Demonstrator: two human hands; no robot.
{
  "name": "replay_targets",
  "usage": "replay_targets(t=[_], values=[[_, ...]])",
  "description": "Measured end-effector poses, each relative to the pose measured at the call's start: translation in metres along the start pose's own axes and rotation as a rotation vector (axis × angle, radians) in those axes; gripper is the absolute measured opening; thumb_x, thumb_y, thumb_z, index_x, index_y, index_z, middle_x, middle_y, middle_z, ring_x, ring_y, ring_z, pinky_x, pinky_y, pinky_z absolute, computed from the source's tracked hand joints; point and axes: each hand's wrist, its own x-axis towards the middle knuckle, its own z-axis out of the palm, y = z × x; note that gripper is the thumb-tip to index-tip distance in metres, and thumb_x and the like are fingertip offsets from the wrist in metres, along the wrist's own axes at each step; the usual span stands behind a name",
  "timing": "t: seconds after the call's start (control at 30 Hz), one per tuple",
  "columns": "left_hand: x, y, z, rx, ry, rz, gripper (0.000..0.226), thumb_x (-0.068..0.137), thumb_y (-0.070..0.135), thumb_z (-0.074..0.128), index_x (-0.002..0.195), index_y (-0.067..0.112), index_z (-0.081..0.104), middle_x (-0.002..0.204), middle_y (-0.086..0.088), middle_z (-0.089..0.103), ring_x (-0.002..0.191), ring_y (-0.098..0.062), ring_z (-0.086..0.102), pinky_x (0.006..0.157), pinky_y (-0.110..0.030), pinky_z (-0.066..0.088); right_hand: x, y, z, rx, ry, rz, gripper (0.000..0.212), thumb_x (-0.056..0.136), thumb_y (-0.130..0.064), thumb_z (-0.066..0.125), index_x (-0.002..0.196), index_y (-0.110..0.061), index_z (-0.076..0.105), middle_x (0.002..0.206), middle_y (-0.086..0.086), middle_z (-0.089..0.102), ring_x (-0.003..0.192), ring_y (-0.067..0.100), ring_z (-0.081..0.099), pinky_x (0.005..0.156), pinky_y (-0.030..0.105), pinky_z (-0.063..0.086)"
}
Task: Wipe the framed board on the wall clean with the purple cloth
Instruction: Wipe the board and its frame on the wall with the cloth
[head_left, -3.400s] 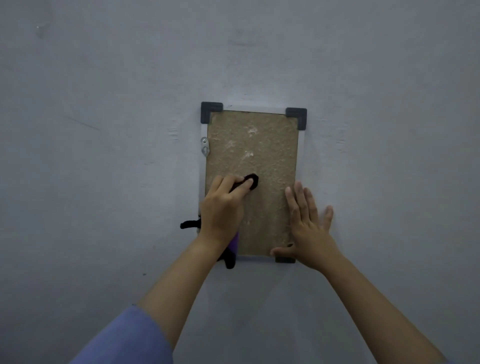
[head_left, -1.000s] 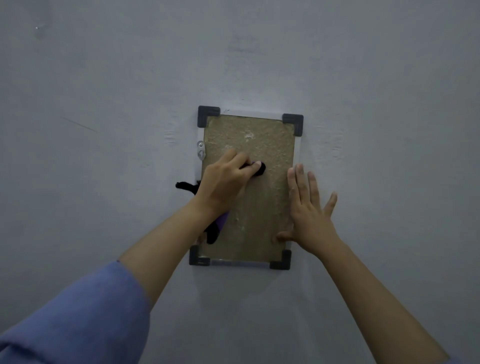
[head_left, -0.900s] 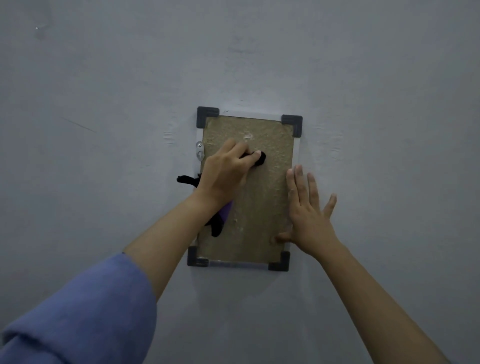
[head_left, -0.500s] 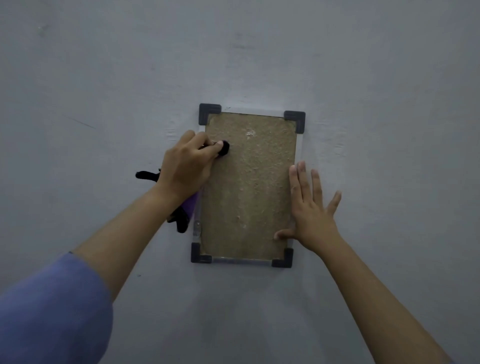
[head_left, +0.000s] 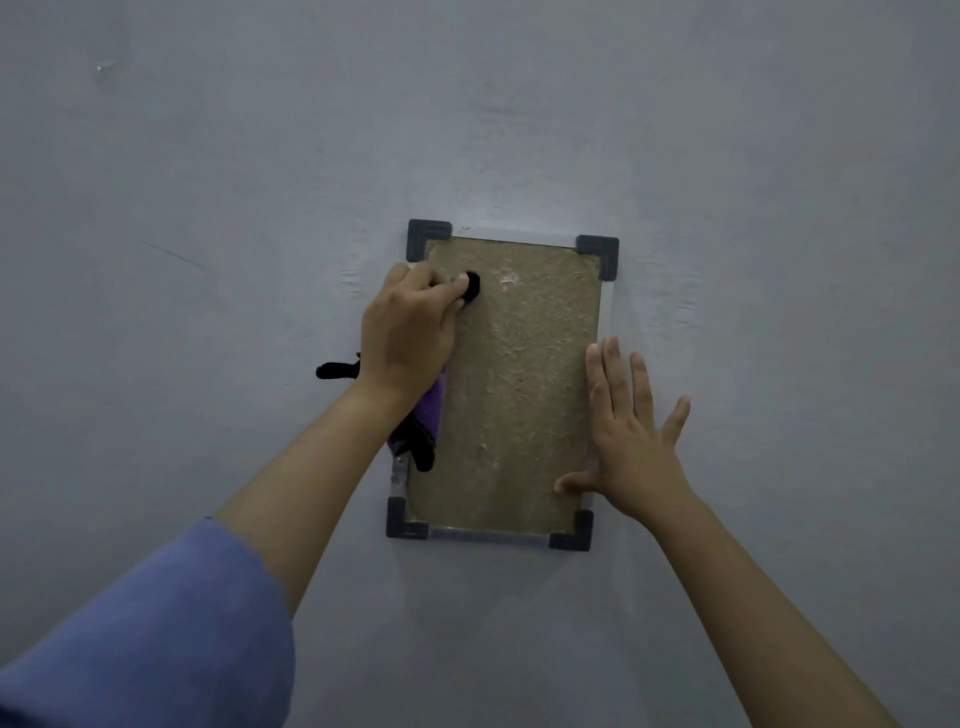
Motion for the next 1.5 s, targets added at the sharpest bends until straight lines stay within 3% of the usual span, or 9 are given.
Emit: replay_targets(t=[0.17, 0.33, 0.57, 0.77, 0.97, 1.17, 1.33, 1.5], values=[[-0.029, -0.004, -0.01, -0.022, -0.172, 0.229, 0.014, 0.083, 0.01, 0.064, 0.094, 0.006, 0.072, 0.077, -0.008, 0.064, 0.07, -0.028, 0.054, 0.044, -0.03, 0.045, -0.001, -0.001, 0.0, 0.006, -0.003, 0.005, 0.144, 0.057, -0.06, 0.076, 0.138, -0.02, -0.036, 0.142, -0.005, -0.047, 0.133, 0.021, -0.037, 0.103, 0.069, -0.007], [0.015, -0.018, -0.013, 0.04, -0.064, 0.058, 0.014, 0.082, 0.01, 0.065, 0.094, 0.008, 0.073, 0.076, -0.011, 0.065, 0.069, -0.032, 0.054, 0.044, -0.034, 0.045, 0.0, 0.001, 0.0, 0.002, 0.017, -0.002, 0.143, 0.057, -0.061, 0.076, 0.139, -0.021, -0.035, 0.138, -0.009, -0.049, 0.13, 0.019, -0.04, 0.102, 0.069, -0.007], [-0.005, -0.012, -0.021, -0.038, -0.294, 0.263, 0.016, 0.081, 0.009, 0.065, 0.095, 0.009, 0.074, 0.08, -0.007, 0.066, 0.072, -0.027, 0.054, 0.047, -0.029, 0.041, 0.0, 0.013, -0.007, -0.066, 0.018, -0.069, 0.139, 0.06, -0.068, 0.069, 0.139, -0.022, -0.034, 0.143, -0.007, -0.045, 0.134, 0.021, -0.038, 0.102, 0.069, -0.007], [0.027, -0.004, -0.015, -0.003, -0.09, 0.101, 0.02, 0.082, 0.01, 0.065, 0.101, 0.009, 0.071, 0.083, -0.01, 0.066, 0.076, -0.032, 0.054, 0.05, -0.033, 0.043, 0.003, 0.021, -0.014, -0.168, 0.065, -0.089, 0.136, 0.061, -0.065, 0.07, 0.141, -0.019, -0.031, 0.149, -0.004, -0.036, 0.136, 0.018, -0.034, 0.101, 0.068, -0.009], [0.035, 0.013, 0.008, -0.034, -0.053, 0.032, 0.022, 0.079, 0.006, 0.067, 0.101, 0.007, 0.071, 0.088, -0.01, 0.068, 0.081, -0.034, 0.056, 0.054, -0.038, 0.05, 0.005, 0.02, -0.01, -0.183, 0.077, -0.085, 0.136, 0.061, -0.063, 0.071, 0.141, -0.018, -0.03, 0.148, -0.004, -0.037, 0.136, 0.018, -0.032, 0.102, 0.068, -0.007], [0.018, 0.015, 0.006, -0.05, -0.249, 0.325, 0.021, 0.079, 0.004, 0.068, 0.099, 0.007, 0.071, 0.086, -0.009, 0.067, 0.075, -0.029, 0.055, 0.05, -0.032, 0.044, 0.006, 0.021, -0.01, -0.162, 0.073, -0.073, 0.137, 0.06, -0.063, 0.071, 0.142, -0.019, -0.029, 0.148, -0.005, -0.037, 0.138, 0.021, -0.03, 0.102, 0.071, -0.004], [0.039, 0.012, 0.007, 0.017, 0.011, -0.021, 0.014, 0.081, 0.004, 0.065, 0.093, 0.005, 0.072, 0.077, -0.012, 0.062, 0.077, -0.034, 0.055, 0.047, -0.036, 0.048, 0.006, 0.02, -0.009, -0.159, 0.059, -0.067, 0.136, 0.062, -0.064, 0.069, 0.138, -0.019, -0.034, 0.143, -0.005, -0.042, 0.135, 0.021, -0.033, 0.103, 0.07, -0.004], [0.015, 0.031, 0.013, -0.053, -0.228, 0.293, 0.018, 0.077, 0.0, 0.069, 0.094, 0.004, 0.072, 0.079, -0.011, 0.062, 0.076, -0.031, 0.056, 0.051, -0.034, 0.046, 0.007, 0.019, -0.008, -0.155, 0.062, -0.058, 0.136, 0.063, -0.062, 0.071, 0.136, -0.02, -0.036, 0.144, -0.005, -0.041, 0.139, 0.024, -0.028, 0.102, 0.071, -0.001]])
